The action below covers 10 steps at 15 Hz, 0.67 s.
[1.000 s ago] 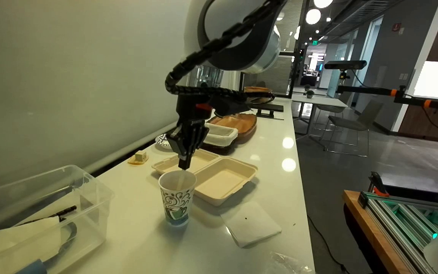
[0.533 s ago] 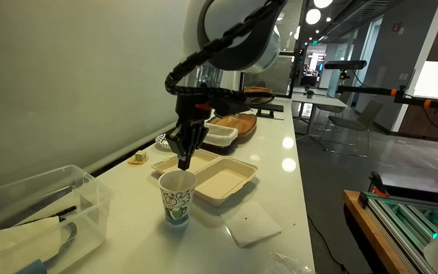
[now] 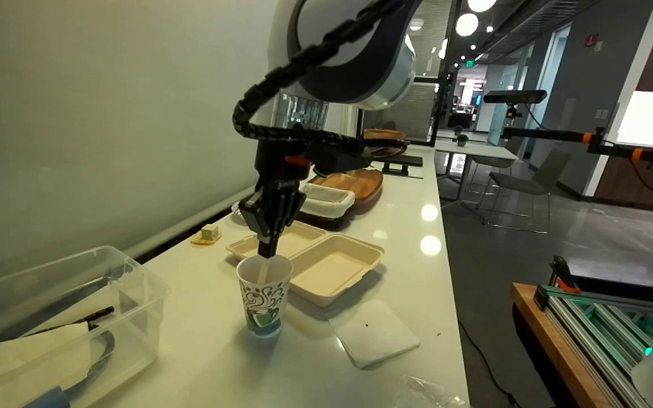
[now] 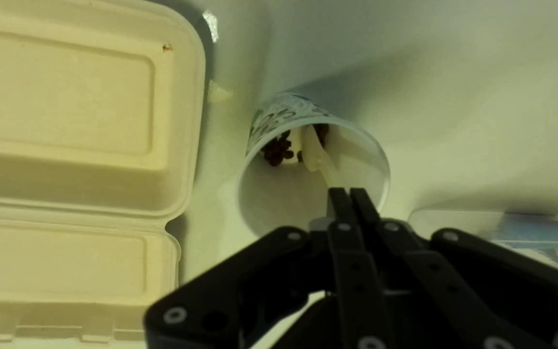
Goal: Hold the spoon, currently in the cup, and move it around
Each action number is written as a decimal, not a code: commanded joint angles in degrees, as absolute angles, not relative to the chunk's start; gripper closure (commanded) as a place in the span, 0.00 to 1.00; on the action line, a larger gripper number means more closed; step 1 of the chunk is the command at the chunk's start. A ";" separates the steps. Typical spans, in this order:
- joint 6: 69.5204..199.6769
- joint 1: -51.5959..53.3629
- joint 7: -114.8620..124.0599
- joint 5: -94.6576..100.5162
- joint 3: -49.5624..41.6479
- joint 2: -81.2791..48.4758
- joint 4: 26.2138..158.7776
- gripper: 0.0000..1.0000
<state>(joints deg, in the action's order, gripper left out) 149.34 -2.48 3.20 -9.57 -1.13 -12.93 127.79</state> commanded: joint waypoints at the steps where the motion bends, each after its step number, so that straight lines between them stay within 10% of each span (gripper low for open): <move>1: 151.05 -2.75 4.05 -11.77 -0.84 -15.10 126.16 0.99; 10: 152.73 -2.57 7.41 -9.31 -3.20 -15.35 125.89 0.99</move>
